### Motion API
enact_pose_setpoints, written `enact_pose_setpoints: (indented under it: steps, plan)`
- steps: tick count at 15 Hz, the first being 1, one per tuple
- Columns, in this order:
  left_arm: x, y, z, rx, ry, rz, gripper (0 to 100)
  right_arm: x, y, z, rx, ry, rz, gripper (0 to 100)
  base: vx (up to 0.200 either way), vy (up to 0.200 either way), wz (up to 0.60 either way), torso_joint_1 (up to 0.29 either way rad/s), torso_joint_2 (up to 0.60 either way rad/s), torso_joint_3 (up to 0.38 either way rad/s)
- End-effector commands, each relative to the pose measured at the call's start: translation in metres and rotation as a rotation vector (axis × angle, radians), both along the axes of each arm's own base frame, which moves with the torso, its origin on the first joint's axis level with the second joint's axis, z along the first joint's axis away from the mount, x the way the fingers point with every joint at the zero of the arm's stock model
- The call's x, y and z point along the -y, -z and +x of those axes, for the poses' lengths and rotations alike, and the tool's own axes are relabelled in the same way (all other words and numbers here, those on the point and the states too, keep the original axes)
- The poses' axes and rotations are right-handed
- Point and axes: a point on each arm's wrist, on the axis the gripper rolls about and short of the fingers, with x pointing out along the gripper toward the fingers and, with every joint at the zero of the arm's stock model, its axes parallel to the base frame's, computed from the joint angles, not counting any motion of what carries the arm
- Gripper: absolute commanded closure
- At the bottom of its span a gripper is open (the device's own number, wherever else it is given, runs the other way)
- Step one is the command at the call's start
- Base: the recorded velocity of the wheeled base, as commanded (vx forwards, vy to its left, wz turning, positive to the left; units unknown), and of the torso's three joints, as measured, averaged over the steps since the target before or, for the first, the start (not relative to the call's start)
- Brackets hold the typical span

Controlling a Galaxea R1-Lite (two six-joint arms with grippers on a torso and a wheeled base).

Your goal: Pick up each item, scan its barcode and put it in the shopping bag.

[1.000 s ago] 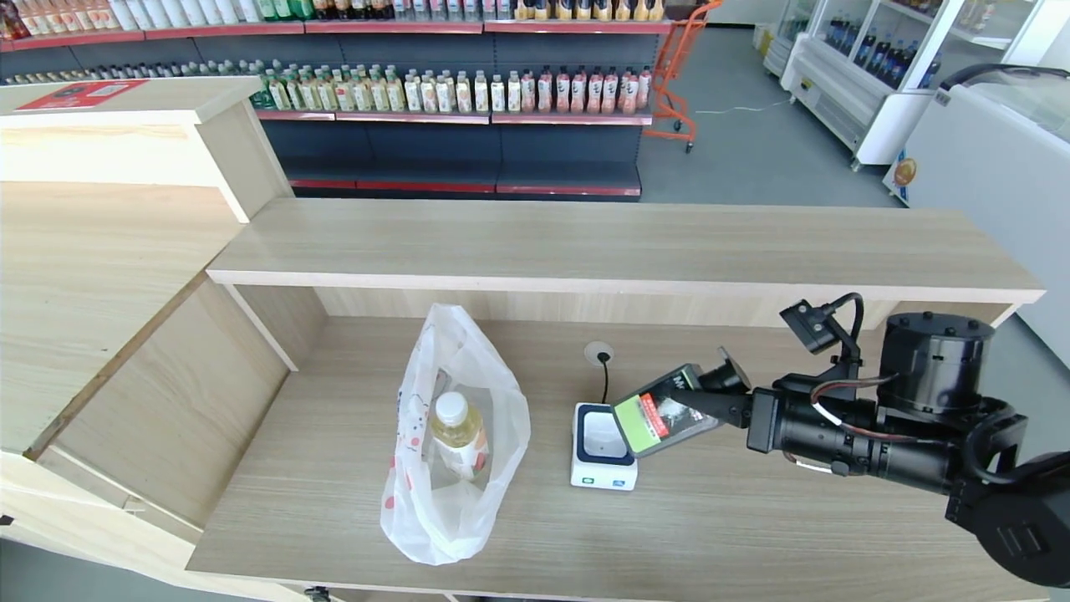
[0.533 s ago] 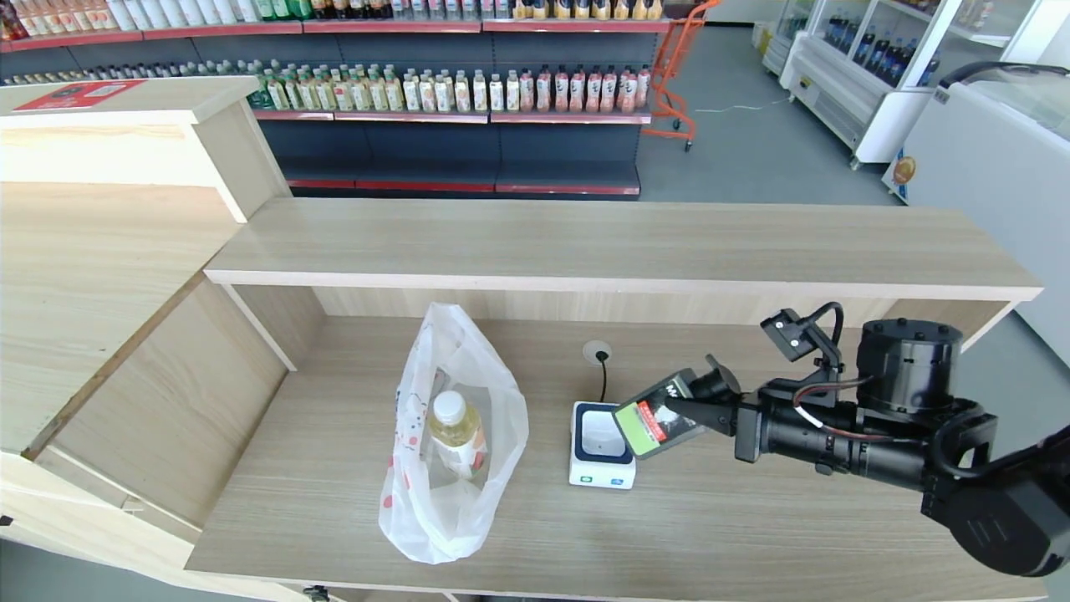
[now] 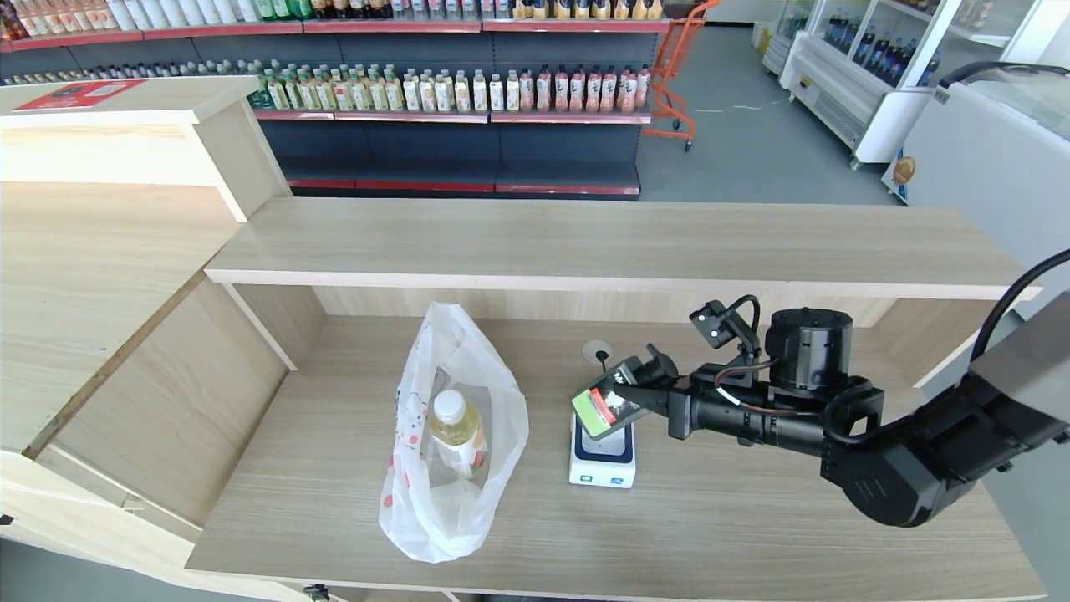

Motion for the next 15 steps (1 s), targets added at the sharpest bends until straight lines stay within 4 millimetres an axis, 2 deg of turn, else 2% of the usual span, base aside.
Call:
enact_pose_setpoints:
  steps: [1,6,12,15]
  plan:
    - [0.0000,0.0000,0.0000,0.001,0.001,0.002,0,-0.0115,0.0124,0.0096,-0.023,-0.018,-0.006,100,0.000,0.000,0.00,0.000,0.00,0.000]
    - [0.0000,0.0000,0.0000,0.000,0.001,-0.001,0,-0.0145,0.0174,0.0135,-0.043,-0.018,-0.002,100,0.000,0.000,0.00,0.000,0.00,0.000]
    - [0.0000,0.0000,0.0000,0.000,0.001,-0.004,0,-0.0176,0.0172,0.0147,-0.037,-0.024,0.001,100,0.000,0.200,0.00,-0.002,0.00,0.000]
    - [0.0000,0.0000,0.0000,0.000,0.001,-0.005,0,-0.0171,0.0166,0.0151,-0.031,-0.021,0.003,100,0.000,0.000,0.00,0.000,0.00,0.000]
